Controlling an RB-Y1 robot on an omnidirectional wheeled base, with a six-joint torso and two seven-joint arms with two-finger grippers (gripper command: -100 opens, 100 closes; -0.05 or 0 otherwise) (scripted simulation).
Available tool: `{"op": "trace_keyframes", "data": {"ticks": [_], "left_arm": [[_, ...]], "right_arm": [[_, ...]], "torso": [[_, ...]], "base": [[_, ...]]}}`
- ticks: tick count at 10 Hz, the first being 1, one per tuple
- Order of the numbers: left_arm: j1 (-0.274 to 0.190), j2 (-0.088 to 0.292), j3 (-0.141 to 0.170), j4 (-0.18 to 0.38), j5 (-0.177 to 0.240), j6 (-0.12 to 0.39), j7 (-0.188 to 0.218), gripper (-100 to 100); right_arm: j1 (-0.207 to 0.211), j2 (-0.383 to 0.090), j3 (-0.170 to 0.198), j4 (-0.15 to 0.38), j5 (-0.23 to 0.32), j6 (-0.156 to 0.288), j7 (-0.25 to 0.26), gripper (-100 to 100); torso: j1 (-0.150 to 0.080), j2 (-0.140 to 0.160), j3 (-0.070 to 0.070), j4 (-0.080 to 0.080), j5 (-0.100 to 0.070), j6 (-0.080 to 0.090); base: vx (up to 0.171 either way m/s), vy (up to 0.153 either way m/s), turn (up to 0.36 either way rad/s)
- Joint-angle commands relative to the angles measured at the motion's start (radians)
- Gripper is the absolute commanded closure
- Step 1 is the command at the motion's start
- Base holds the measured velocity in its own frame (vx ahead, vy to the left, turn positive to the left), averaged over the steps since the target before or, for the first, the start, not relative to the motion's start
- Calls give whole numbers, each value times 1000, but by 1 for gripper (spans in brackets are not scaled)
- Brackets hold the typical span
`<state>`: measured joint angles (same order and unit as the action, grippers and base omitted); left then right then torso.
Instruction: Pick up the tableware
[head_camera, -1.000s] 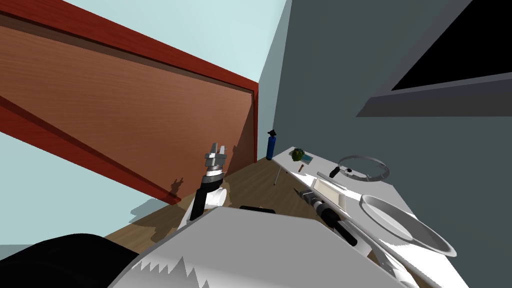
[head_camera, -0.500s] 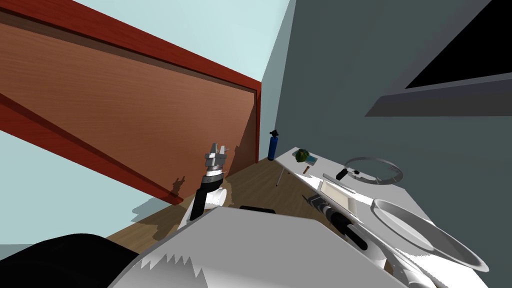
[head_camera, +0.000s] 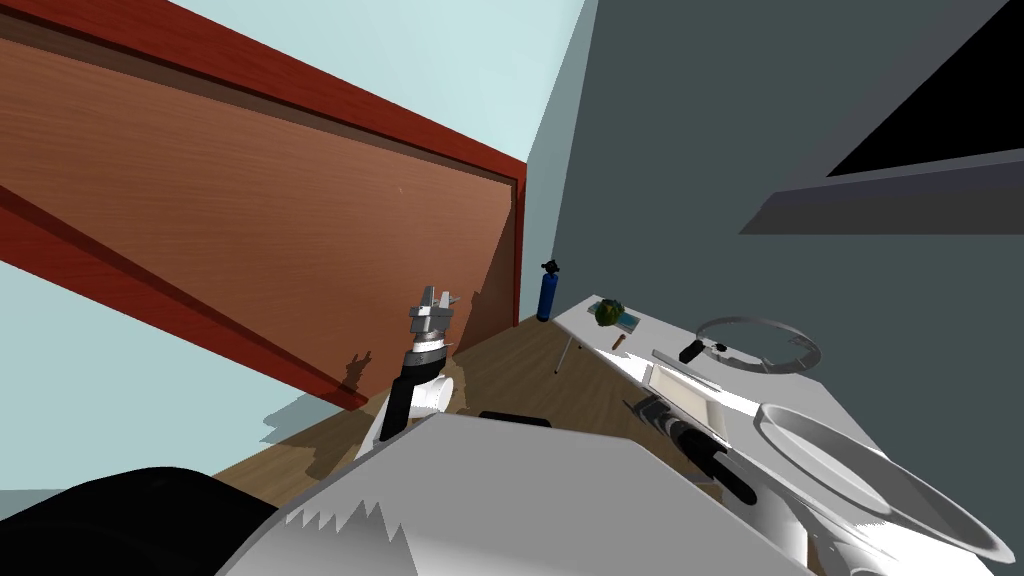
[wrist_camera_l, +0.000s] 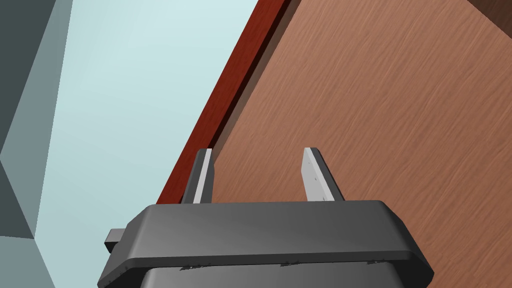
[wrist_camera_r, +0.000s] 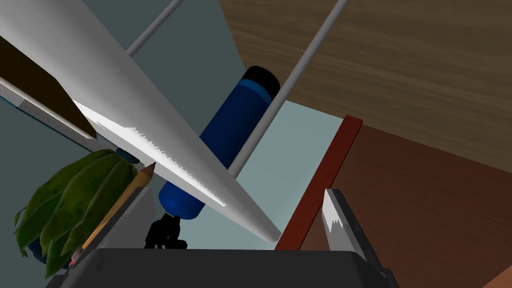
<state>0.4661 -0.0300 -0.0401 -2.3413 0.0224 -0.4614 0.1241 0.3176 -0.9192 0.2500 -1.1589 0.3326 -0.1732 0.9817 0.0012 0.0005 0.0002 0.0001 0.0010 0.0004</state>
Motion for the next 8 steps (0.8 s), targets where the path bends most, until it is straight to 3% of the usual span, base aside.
{"op": "trace_keyframes", "data": {"ticks": [1, 4, 6, 8], "left_arm": [[0, 0, 0, 0, 0, 0, 0, 0], [0, 0, 0, 0, 0, 0, 0, 0], [0, 0, 0, 0, 0, 0, 0, 0], [0, 0, 0, 0, 0, 0, 0, 0]], "right_arm": [[-19, -3, 7, 39, 7, 3, 13, -100], [-51, -62, 35, 127, 31, 55, 53, -100], [-51, -62, 35, 127, 31, 55, 53, -100], [-70, -94, 51, 176, 43, 85, 74, -100]], "torso": [[0, 0, 0, 0, 0, 0], [0, 0, 0, 0, 0, 0], [0, 1, 0, 0, 0, 0], [-1, 1, 0, 0, 0, 0]], "base": [[8, 23, 1], [7, 37, 6], [4, 20, -2], [4, 16, 4]]}}
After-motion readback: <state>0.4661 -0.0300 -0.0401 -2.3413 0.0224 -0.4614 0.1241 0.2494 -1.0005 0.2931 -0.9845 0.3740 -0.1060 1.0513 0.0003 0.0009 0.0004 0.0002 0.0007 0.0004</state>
